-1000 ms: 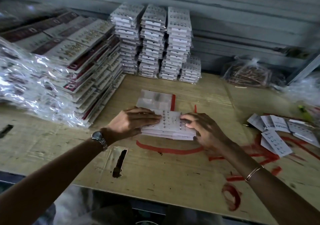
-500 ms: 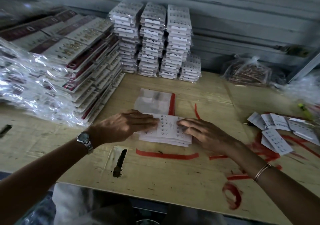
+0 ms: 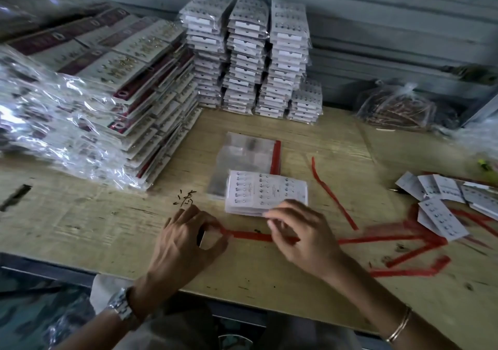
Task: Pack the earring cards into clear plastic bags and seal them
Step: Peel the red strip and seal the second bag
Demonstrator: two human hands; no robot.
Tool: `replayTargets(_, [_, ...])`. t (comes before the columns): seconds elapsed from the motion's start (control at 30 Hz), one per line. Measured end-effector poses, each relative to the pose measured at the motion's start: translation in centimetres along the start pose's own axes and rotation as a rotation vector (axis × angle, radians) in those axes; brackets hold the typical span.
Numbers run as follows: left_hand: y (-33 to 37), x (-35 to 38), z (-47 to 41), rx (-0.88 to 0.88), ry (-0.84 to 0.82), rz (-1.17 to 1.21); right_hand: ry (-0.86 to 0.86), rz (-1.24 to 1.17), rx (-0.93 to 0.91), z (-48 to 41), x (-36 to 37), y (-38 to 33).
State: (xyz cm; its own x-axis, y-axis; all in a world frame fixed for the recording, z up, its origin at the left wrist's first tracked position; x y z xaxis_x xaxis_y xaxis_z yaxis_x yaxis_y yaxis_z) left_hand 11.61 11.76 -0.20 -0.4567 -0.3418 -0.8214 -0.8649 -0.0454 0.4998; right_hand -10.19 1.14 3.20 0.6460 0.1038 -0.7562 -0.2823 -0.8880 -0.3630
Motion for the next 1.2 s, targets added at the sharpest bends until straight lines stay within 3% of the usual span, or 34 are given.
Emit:
replayTargets(0.23, [0.4, 0.4, 0.6, -0.095, 0.002, 0.123, -0.107, -0.125, 0.348, -1.3, 4.6, -3.8])
replayTargets(0.47, [0.5, 0.5, 0.6, -0.106, 0.012, 0.171, -0.050, -0.137, 0.465, -2.2, 6.7, -4.2])
replayTargets(0.93, [1.2, 0.4, 0.4, -0.080, 0.020, 0.127, -0.066, -0.150, 0.501, -2.5, 7.1, -4.4])
replayTargets(1.2, [1.1, 0.5, 0.0, -0.070, 0.035, 0.192, -0.116, 0.107, 0.365, -2.1, 7.1, -5.5])
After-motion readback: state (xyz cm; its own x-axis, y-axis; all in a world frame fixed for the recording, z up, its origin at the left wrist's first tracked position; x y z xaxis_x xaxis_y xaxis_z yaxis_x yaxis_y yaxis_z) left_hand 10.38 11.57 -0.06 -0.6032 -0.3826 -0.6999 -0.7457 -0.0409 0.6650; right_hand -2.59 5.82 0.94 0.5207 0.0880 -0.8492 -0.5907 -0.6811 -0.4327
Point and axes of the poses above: each hand's wrist, its own z-axis away from the middle knuckle, its own x-axis out of the palm, y = z × x, the point moved 1 cm from there along -z, towards the middle knuckle, and after that the axes turned 1 degree about -z, right-handed, at the moved point
